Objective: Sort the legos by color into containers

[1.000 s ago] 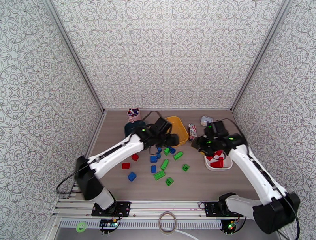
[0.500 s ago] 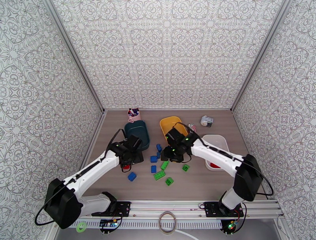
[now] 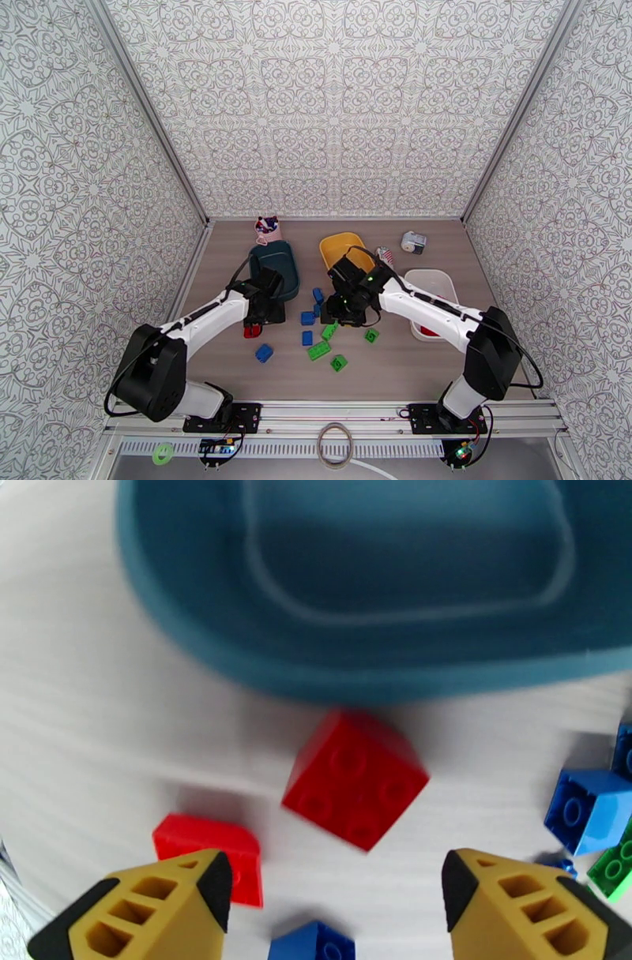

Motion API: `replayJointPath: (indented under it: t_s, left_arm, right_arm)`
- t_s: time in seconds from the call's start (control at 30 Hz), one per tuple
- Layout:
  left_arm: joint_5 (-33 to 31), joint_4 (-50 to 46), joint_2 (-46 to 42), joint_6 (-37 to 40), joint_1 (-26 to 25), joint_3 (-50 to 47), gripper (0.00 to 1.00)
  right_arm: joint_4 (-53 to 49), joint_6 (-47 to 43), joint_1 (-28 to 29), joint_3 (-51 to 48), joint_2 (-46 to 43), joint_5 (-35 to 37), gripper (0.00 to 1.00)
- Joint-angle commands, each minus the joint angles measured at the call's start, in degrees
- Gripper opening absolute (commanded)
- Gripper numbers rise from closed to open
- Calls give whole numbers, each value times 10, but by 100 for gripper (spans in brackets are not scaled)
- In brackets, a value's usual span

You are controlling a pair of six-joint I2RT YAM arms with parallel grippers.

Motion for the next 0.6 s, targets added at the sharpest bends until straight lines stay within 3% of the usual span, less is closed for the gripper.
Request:
replayJointPath:
  t_s: [0.0,0.57]
  left_arm:
    - [17,46,21,40,8,0,72]
    - [20,67,65,64,18,12,55]
  right_arm:
    - [-18,10,-5,7,-23,15,57]
    - [-40,19,-11,14,-37,30,55]
